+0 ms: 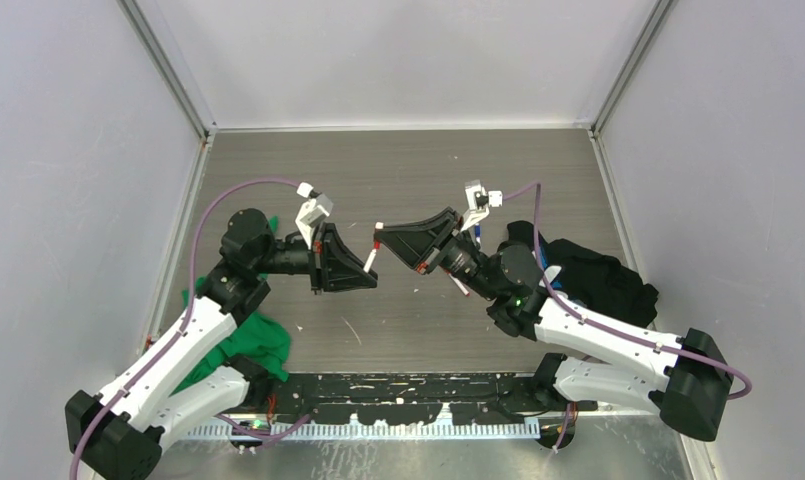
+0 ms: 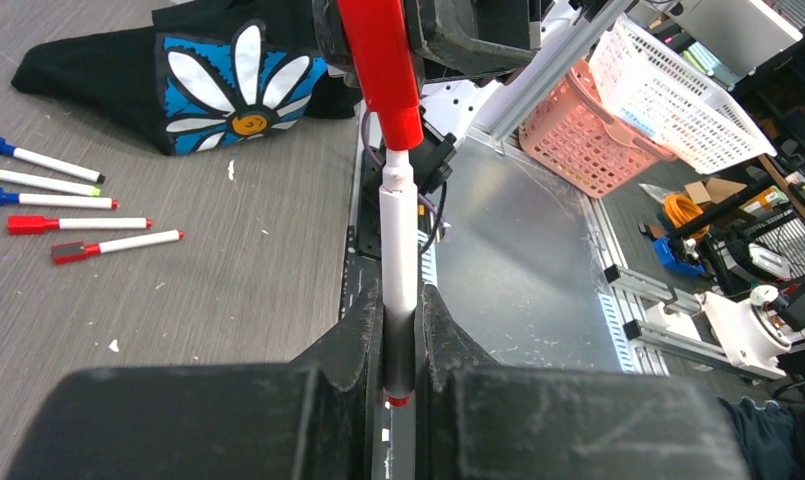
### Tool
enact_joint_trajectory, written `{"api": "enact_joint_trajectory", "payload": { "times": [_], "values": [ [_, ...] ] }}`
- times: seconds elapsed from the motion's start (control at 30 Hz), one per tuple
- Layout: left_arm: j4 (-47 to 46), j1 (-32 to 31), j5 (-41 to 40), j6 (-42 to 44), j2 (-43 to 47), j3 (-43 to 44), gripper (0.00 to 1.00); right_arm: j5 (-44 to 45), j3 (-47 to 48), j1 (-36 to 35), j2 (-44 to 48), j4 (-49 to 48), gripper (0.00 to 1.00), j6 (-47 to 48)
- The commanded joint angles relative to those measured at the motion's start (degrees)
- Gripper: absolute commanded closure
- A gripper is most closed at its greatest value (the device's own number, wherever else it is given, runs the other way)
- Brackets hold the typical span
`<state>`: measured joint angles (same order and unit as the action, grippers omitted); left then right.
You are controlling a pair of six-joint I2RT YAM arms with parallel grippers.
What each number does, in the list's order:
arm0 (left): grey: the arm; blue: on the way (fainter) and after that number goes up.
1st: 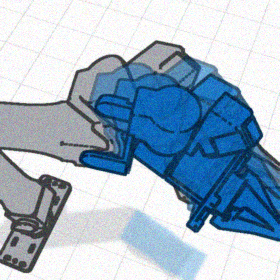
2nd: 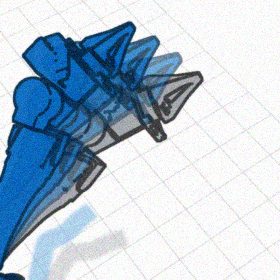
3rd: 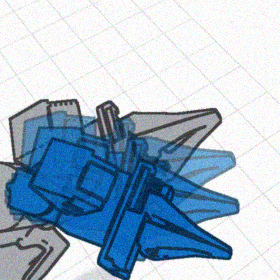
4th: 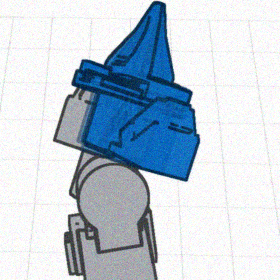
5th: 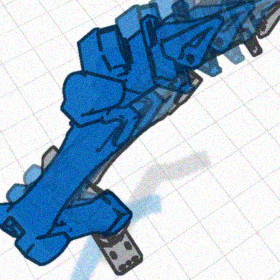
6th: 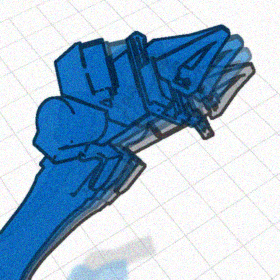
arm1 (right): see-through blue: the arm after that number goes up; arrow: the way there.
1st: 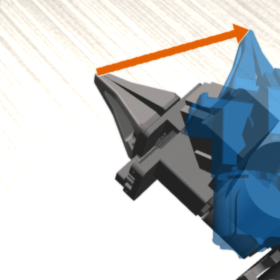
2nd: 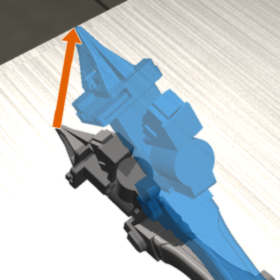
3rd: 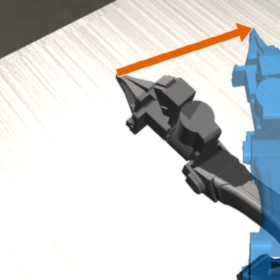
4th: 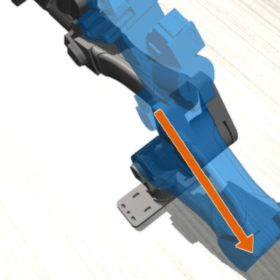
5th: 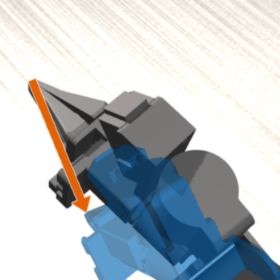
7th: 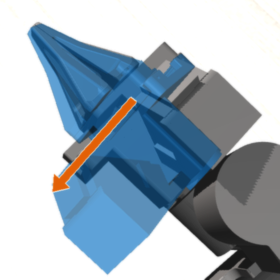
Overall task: Insert the pens into the pen caps
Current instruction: Insert the pen cap onto the pen.
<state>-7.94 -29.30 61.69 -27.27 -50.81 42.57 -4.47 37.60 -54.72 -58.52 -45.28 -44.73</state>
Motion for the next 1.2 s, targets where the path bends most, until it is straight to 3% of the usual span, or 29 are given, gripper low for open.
{"api": "enact_joint_trajectory", "payload": {
  "times": [0.0,0.33,0.73,1.17],
  "values": [
    [-1.0,-0.2,-0.8,1.2,1.5,1.8,1.00,-1.9,0.3,-0.6,0.8,-1.8,0.99,1.8],
    [-4.1,-0.1,-2.5,-1.1,1.9,1.2,1.00,-0.3,-2.8,-3.9,0.6,-3.1,0.99,5.5],
    [-7.3,0.5,-2.8,-2.9,2.7,0.1,1.00,9.8,-6.7,-11.6,-3.8,-8.8,0.99,9.0],
    [-7.4,3.1,-7.4,-3.5,4.9,-1.3,1.00,7.4,-6.2,-13.1,-3.5,-0.9,0.99,5.2]
  ]
}}
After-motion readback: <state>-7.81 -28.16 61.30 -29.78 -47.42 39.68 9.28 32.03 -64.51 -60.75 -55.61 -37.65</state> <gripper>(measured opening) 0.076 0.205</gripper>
